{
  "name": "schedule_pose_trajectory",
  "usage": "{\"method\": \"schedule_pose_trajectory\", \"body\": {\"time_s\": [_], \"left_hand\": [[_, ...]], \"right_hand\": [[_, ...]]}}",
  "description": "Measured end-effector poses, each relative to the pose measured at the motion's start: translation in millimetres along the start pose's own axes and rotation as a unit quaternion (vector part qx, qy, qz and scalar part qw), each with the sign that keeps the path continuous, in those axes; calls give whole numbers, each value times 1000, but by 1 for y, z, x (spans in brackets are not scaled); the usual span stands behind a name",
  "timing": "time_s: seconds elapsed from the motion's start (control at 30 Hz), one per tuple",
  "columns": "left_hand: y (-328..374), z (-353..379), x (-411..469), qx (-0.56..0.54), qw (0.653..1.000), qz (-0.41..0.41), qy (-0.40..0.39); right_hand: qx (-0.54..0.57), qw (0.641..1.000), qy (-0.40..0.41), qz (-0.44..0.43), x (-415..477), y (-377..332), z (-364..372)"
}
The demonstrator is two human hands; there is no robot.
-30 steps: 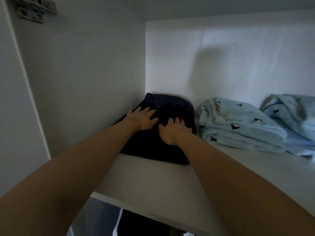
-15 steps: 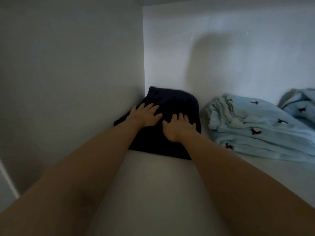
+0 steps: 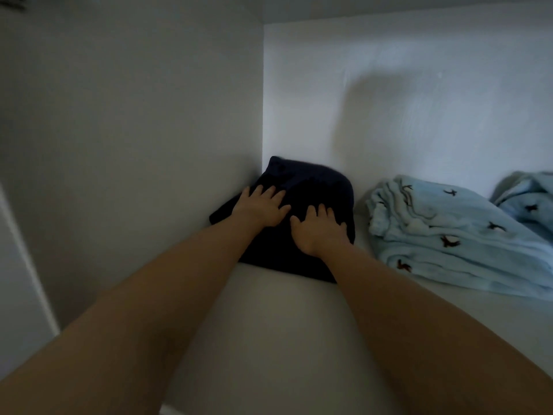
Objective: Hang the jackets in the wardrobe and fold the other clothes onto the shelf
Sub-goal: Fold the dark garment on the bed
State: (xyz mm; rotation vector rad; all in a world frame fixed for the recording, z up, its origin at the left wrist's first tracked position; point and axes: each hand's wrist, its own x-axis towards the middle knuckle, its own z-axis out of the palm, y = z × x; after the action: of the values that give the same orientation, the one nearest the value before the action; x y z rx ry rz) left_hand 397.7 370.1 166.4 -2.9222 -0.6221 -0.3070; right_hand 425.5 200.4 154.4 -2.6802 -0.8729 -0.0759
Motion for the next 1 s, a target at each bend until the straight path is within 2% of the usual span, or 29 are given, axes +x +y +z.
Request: {"method": "schedule_pose_trajectory", "body": {"time_s": [0.13, 0.23, 0.33, 0.47, 0.57, 0.67, 0.8, 0.9, 1.0], "left_hand": [[12, -34, -33, -10, 1000, -24, 8], [30, -71, -61, -62, 997, -44, -2], [58, -101, -93, -68, 998, 15, 5], [96, -120, -145, -77, 995, 64, -26], [118, -127, -191, -101, 990, 93, 13], [146, -130, -237, -132, 984, 112, 30], [196, -127, -289, -202, 969, 135, 52], [230, -124, -319, -261, 944, 194, 64], [257, -116, -347, -312, 904, 280, 89]], "right_hand": [[14, 999, -27, -31, -15, 7, -20], [29, 997, 7, -67, -40, 15, -46], [37, 997, 33, -62, -78, 25, -72], [42, 996, 68, -39, -135, 47, -105], [51, 996, 67, -20, -186, 68, -123], [71, 995, 75, 17, -237, 90, -135], [20, 988, 148, 44, -305, 125, -143], [15, 973, 197, 117, -363, 140, -143], [20, 948, 230, 222, -425, 145, -133]]}}
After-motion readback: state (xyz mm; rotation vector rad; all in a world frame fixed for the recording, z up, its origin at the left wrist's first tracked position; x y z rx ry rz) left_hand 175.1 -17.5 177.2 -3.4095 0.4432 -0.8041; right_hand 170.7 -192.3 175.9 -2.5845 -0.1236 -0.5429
